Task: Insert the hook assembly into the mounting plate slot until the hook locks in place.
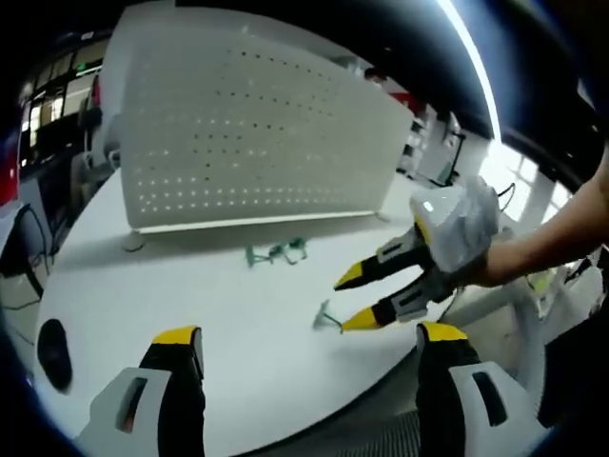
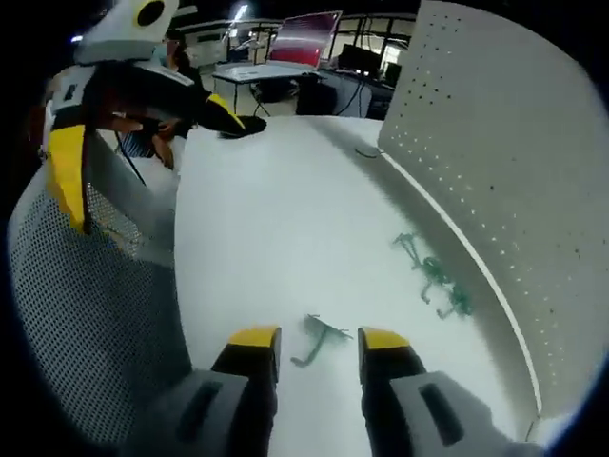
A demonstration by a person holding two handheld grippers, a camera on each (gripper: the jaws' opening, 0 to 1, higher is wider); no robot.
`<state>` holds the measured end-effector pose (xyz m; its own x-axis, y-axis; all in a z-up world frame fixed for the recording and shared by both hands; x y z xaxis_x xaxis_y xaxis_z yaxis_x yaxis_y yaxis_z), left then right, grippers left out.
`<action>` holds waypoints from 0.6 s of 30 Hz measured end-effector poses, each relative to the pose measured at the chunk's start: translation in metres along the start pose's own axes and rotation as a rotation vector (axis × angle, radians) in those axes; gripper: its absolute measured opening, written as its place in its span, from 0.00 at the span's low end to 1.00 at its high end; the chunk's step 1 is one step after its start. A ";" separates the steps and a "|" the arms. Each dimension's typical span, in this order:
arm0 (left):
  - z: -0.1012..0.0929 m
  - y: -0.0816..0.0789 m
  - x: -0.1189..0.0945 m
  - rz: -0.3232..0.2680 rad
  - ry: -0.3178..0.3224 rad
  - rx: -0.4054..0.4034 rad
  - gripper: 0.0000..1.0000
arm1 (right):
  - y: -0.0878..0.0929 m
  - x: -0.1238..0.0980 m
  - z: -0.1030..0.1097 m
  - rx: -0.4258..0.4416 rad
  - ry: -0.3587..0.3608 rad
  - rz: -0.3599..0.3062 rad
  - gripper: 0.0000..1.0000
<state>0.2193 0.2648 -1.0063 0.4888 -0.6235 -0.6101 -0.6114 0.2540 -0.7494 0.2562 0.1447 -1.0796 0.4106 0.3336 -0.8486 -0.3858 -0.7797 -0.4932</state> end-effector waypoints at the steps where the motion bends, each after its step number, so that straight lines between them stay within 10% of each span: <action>1: 0.000 0.001 0.000 0.003 0.001 -0.001 0.94 | -0.001 0.003 -0.003 -0.022 -0.003 0.013 0.28; 18: 0.001 0.000 0.000 -0.004 0.009 -0.018 0.92 | -0.007 0.028 -0.010 -0.202 -0.182 0.170 0.10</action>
<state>0.2196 0.2651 -1.0067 0.4852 -0.6314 -0.6049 -0.6209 0.2383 -0.7468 0.2783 0.1542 -1.0982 0.1925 0.2651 -0.9448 -0.2572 -0.9155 -0.3093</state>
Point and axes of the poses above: the point that each gripper's makers call its tool centre point, and the gripper's own axes: x roughly forward along the fingers, z roughly to its left, y roughly out of its underside, the point moved 3 cm from there along -x, roughly backward along the fingers, and after that the axes turned 8 degrees about z, right-handed, at the moved point
